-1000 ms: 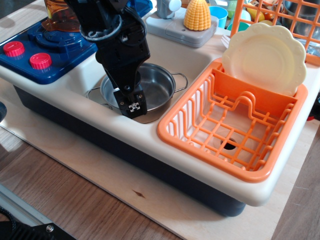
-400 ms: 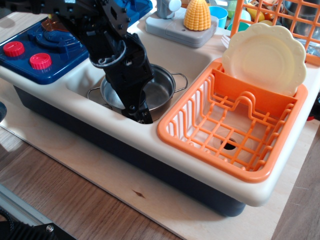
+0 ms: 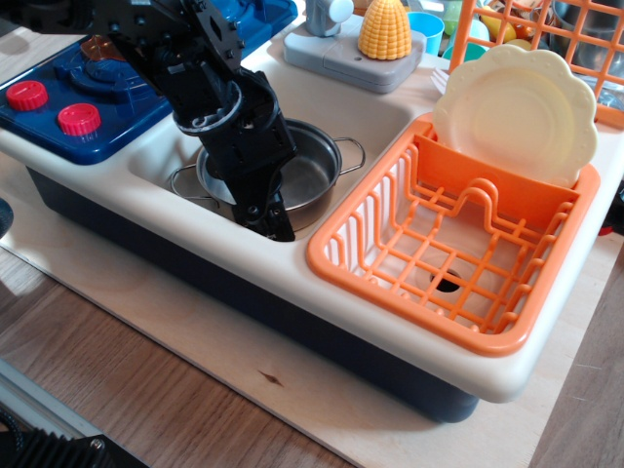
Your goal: Put pan from sink into drying rack
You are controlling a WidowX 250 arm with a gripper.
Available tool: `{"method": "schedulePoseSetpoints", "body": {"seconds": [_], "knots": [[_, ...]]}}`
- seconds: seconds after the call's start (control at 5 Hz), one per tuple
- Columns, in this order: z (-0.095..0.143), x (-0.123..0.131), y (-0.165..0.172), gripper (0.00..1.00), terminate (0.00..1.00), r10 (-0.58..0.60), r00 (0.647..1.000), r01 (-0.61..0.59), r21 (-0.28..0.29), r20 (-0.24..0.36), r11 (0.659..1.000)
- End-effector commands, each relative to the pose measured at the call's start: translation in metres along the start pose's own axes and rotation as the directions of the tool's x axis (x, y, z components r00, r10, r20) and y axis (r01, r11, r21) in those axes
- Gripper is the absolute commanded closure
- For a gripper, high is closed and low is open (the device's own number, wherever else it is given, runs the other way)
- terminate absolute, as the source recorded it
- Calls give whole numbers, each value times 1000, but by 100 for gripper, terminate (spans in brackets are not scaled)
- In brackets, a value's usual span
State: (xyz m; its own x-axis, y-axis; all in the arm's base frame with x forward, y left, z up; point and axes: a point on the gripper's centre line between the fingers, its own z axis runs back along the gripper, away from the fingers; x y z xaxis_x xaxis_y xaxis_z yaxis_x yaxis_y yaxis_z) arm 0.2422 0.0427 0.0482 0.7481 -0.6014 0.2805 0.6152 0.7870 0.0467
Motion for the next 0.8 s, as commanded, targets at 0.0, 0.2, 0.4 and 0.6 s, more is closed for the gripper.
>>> {"method": "schedulePoseSetpoints", "body": {"seconds": [0.0,0.2,0.4,0.6], "knots": [[20,17,4,100,0,-14,999,15,28,-36,999],[48,37,-6,100,0,7,995,3,100,-100,995],[76,65,-20,100,0,117,987,-94,194,-108,976],[90,93,-38,100,0,177,979,-151,230,-100,961]]}}
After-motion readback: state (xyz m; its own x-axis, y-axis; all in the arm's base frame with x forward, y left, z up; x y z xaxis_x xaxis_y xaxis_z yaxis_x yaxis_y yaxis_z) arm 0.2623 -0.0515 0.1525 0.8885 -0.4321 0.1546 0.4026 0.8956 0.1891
